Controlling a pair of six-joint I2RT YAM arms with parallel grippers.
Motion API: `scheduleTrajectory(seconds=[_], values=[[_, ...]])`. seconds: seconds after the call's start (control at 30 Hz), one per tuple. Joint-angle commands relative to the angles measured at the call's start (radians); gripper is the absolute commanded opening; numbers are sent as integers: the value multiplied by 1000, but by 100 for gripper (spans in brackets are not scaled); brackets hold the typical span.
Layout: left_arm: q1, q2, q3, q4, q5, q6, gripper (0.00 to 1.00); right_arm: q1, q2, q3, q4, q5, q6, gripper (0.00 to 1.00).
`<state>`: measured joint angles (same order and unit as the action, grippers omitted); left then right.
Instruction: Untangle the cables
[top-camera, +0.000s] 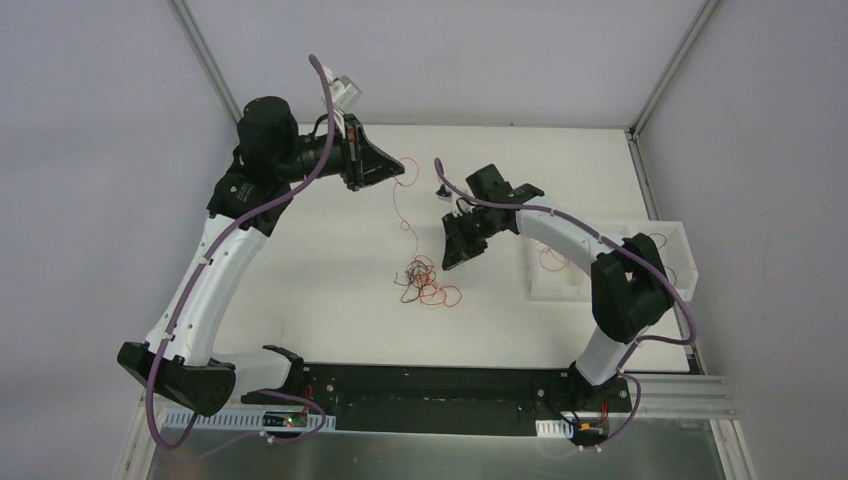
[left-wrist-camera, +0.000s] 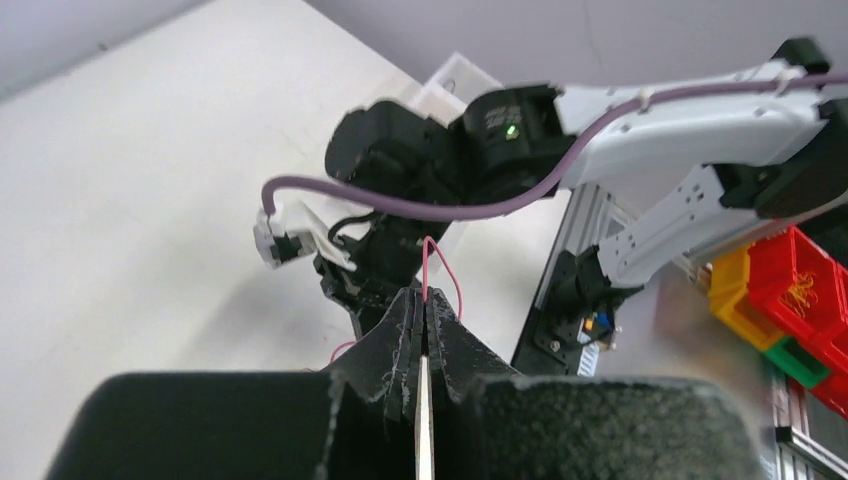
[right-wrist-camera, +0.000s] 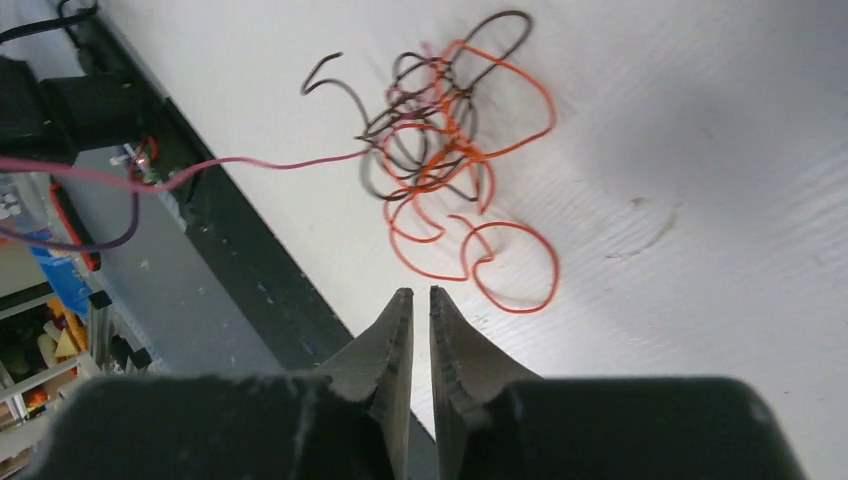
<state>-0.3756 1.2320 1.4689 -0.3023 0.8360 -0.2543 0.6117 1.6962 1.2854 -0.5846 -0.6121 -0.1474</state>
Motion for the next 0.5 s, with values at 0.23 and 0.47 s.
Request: scheduleTrajectory(seconds=[0.23, 0.47], values=[[118, 22, 307, 199, 15, -150, 0, -45, 127, -32, 52, 96, -34, 13], [118, 77, 433, 218, -34, -197, 0, -48, 37, -35, 81, 107, -30, 44]])
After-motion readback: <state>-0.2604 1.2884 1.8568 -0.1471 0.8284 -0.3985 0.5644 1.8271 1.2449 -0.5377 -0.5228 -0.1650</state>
